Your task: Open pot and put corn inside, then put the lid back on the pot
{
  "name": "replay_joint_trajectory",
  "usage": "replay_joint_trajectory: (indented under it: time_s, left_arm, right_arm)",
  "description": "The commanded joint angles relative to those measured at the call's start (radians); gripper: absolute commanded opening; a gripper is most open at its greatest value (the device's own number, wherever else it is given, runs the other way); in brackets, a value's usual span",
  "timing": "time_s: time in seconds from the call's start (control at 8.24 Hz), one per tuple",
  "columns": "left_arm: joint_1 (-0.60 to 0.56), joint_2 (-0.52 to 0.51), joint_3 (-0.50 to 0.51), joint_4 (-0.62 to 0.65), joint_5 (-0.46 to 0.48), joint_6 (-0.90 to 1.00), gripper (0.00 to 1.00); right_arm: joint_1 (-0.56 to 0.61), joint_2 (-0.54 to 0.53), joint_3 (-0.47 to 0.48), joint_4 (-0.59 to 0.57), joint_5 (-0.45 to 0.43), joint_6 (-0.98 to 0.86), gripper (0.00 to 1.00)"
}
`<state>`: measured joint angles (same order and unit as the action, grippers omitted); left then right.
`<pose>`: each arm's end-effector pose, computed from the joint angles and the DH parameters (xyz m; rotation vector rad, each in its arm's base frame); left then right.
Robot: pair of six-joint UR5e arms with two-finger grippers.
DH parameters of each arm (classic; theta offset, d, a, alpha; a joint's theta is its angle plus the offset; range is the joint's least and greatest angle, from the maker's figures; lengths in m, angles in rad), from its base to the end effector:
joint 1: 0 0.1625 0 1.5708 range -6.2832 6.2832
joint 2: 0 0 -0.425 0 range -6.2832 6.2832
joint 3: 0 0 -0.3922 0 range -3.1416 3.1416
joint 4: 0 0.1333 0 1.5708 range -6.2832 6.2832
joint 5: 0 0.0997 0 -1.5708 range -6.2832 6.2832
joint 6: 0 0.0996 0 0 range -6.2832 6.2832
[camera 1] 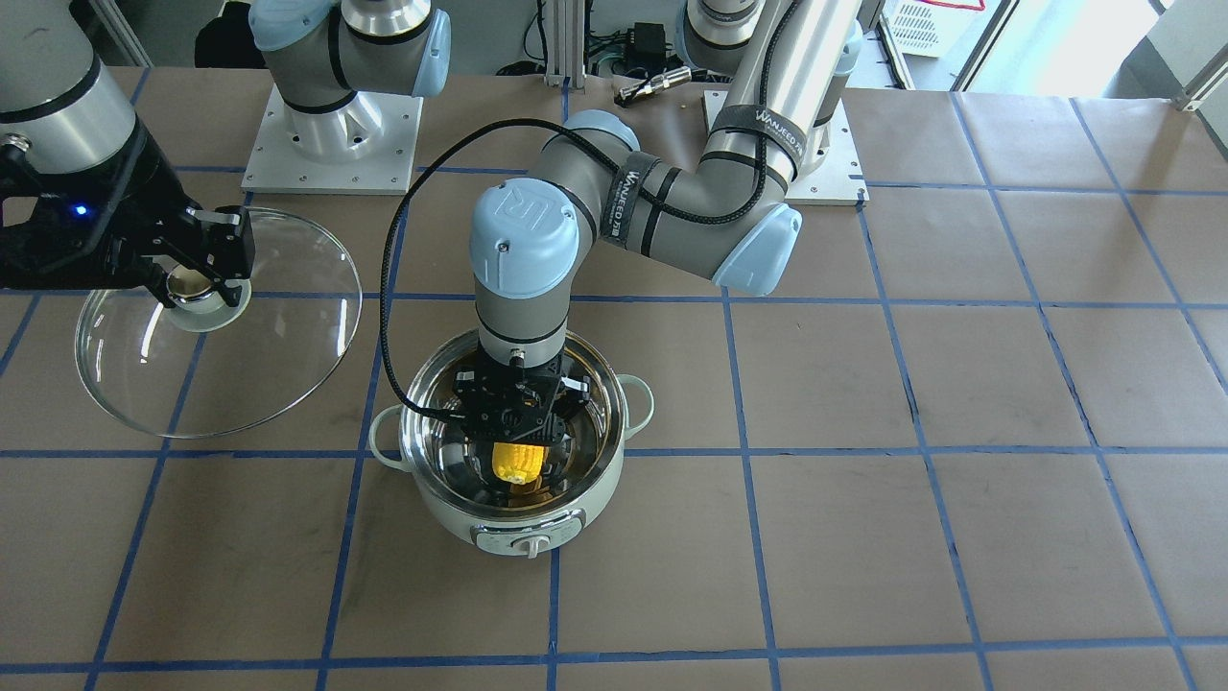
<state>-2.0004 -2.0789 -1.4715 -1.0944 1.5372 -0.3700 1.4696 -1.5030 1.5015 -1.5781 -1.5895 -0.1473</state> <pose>-0.4045 -0.5548 0.2853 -0.0936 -3.0820 0.0759 0.0781 -0.5322 0.4884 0.0718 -3.1211 0.0100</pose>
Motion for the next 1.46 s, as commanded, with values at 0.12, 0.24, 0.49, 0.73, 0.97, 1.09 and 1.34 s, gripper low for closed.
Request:
replay_joint_trajectory:
  time_s: [0.12, 0.24, 0.49, 0.73, 0.97, 1.09, 1.34]
  left_arm:
    - [-0.001, 0.026, 0.004, -0.042, 0.009, 0.006, 1.0]
    - [0.009, 0.037, 0.016, -0.146, 0.017, 0.011, 1.0]
    - [0.031, 0.092, 0.086, -0.238, 0.03, 0.09, 1.0]
    - [0.084, 0.152, 0.112, -0.294, 0.031, 0.14, 1.0]
    - [0.255, 0.181, 0.114, -0.364, 0.03, 0.146, 1.0]
    - [0.343, 0.209, 0.115, -0.408, 0.043, 0.225, 1.0]
    - [0.448, 0.307, 0.115, -0.458, 0.075, 0.328, 1.0]
  right_arm:
    - [0.0, 0.0, 0.002, 0.001, 0.0, 0.0, 0.15]
    - [0.0, 0.0, 0.002, 0.0, -0.001, 0.0, 0.14]
    - [0.006, 0.0, 0.002, -0.005, 0.006, 0.005, 0.11]
    - [0.049, 0.013, 0.0, -0.022, 0.014, 0.024, 0.1]
    - [0.206, 0.073, -0.01, -0.119, 0.004, 0.165, 0.1]
    - [0.289, 0.12, -0.029, -0.152, 0.002, 0.237, 0.11]
    - [0.356, 0.193, -0.052, -0.192, 0.011, 0.322, 0.11]
